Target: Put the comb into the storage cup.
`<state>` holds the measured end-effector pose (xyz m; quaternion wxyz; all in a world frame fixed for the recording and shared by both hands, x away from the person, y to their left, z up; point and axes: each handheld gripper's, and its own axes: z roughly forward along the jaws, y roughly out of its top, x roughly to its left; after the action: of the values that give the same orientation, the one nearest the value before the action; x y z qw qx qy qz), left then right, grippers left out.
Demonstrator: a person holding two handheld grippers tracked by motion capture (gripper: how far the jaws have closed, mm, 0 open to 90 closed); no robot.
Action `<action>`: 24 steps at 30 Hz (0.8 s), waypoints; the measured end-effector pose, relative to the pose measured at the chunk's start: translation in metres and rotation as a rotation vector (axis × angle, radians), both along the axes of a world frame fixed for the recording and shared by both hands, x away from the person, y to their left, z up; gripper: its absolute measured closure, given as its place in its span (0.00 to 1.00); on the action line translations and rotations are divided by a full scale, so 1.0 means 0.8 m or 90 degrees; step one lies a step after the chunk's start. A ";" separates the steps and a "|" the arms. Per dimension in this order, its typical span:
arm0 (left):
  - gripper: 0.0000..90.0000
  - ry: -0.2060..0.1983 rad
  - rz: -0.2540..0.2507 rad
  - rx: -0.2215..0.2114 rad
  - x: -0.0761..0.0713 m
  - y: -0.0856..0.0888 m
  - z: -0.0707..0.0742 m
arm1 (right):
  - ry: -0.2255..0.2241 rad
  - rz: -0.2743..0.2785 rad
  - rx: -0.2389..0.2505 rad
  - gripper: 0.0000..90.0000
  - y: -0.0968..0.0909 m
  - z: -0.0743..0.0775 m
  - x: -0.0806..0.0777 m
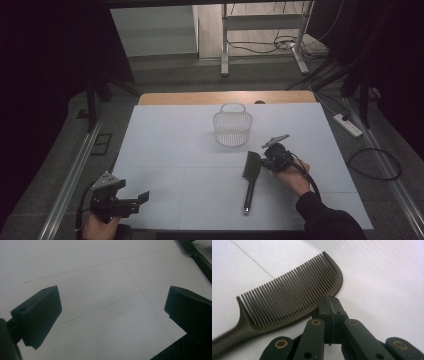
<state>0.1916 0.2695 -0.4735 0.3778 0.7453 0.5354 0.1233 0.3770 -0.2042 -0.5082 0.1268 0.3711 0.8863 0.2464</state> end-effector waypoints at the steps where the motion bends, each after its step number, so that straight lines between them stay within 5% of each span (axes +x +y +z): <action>1: 0.02 0.000 0.000 0.000 0.000 0.000 0.000 | 0.000 -0.001 0.003 0.99 0.002 0.000 0.001; 14: 0.02 0.000 0.000 -0.001 0.001 0.000 0.000 | 0.002 0.010 0.026 0.99 0.033 -0.004 0.011; 24: 0.02 -0.001 -0.001 0.000 0.000 0.000 0.000 | -0.007 0.057 0.031 0.99 0.072 -0.008 0.009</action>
<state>0.1919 0.2696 -0.4736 0.3782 0.7454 0.5348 0.1236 0.3840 -0.1463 -0.5143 0.1117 0.3330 0.8950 0.2750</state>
